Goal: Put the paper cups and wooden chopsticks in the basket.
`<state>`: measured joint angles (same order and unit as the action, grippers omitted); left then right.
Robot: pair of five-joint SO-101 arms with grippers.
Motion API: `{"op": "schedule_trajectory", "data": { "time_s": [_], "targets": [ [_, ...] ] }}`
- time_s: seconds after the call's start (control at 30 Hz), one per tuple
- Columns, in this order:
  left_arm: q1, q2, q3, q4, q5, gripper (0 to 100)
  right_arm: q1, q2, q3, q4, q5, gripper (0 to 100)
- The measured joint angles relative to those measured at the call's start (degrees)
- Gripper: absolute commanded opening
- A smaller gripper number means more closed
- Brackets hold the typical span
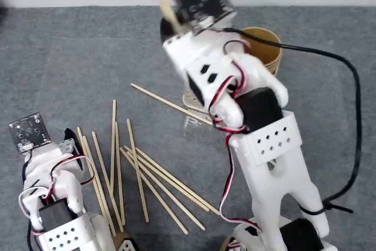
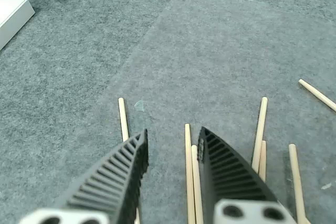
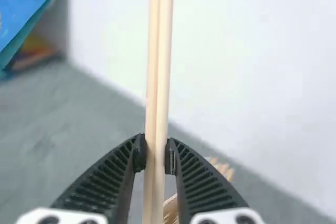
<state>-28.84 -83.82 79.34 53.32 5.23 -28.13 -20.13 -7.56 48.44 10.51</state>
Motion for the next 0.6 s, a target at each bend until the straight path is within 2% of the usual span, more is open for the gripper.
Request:
{"op": "schedule_trajectory", "data": {
  "time_s": [0.27, 0.5, 0.6],
  "targets": [
    [0.0, 0.0, 0.0, 0.0, 0.0, 16, 4.2, -3.1, 20.2, -28.0, -2.2, 0.8],
    [0.0, 0.0, 0.0, 0.0, 0.0, 16, 8.6, -3.2, 36.0, -41.4, -2.6, 1.6],
    [0.0, 0.0, 0.0, 0.0, 0.0, 16, 9.3, -3.2, 40.1, -44.1, -2.6, 9.2]
  ]
}}
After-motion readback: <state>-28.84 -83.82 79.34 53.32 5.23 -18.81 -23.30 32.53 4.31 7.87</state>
